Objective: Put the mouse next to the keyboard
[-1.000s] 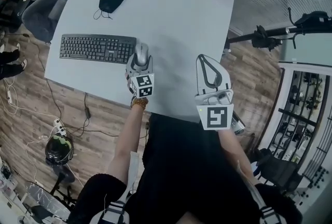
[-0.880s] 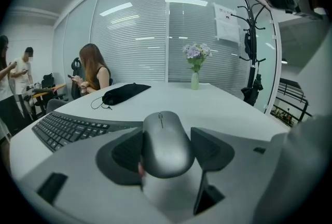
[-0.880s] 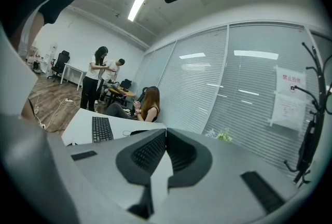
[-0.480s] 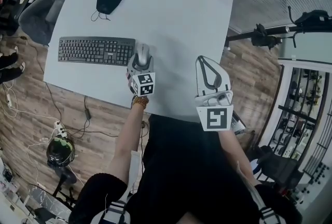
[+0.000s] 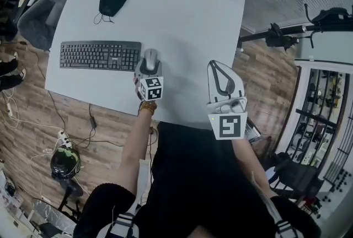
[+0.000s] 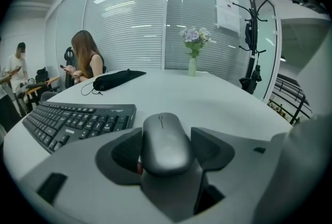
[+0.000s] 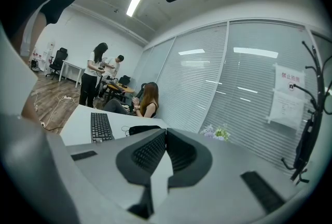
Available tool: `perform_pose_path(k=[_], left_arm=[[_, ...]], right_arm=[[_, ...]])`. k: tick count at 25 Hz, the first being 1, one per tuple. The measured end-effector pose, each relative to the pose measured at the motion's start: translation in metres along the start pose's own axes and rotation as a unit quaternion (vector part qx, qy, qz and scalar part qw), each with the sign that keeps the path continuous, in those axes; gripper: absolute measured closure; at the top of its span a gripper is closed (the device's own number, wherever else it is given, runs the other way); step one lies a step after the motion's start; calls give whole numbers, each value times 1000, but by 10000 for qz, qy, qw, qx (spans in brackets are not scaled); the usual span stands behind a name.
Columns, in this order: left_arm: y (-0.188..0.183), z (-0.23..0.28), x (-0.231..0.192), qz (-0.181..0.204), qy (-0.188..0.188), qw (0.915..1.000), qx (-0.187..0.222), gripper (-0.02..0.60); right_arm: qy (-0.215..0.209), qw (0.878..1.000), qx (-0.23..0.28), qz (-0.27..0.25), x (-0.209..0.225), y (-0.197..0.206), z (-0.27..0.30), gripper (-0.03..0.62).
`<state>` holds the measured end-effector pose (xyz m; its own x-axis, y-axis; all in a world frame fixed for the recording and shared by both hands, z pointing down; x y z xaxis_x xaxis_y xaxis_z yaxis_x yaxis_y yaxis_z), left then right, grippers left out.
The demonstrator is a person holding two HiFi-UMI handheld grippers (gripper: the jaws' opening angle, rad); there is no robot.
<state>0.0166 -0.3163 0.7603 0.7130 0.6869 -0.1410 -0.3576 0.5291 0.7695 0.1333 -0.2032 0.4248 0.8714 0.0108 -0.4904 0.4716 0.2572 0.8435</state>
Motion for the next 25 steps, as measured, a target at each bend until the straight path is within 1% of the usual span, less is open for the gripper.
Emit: perform_pose_path(k=[4,12,15,18,25], left_arm=[[4,1,3,135,62,9998,-93,278],[2,-7,2,214,80,9997,-120,273],[0,-14,3,202,62,9998,-46,273],[-6,-21,4,201,29,9998,63,273],[-23,-44,9,209,-52,9992,337,273]], right_arm=[[59,9999,-19,150,2,3,-2,595],[-2,9999,77,121,1,-1,-4,595],[-51,9999,37,107,0,-1,-6,595],[-33,9997,181,176,0,-6,-7,595],[-128,9991,383,99,1,-12,-15,595]])
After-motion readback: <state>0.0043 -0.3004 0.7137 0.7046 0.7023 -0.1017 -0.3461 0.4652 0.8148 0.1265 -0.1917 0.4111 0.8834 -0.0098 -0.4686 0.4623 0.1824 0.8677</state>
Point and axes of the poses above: the fingertips, and each gripper's own axes: z forward along the fingers, x to its right, y out of its underside, the point moved 4 cm from there along -z, backward along the fingers, and after that the axes turned 9 degrees about -z, right-handed, at the moved point
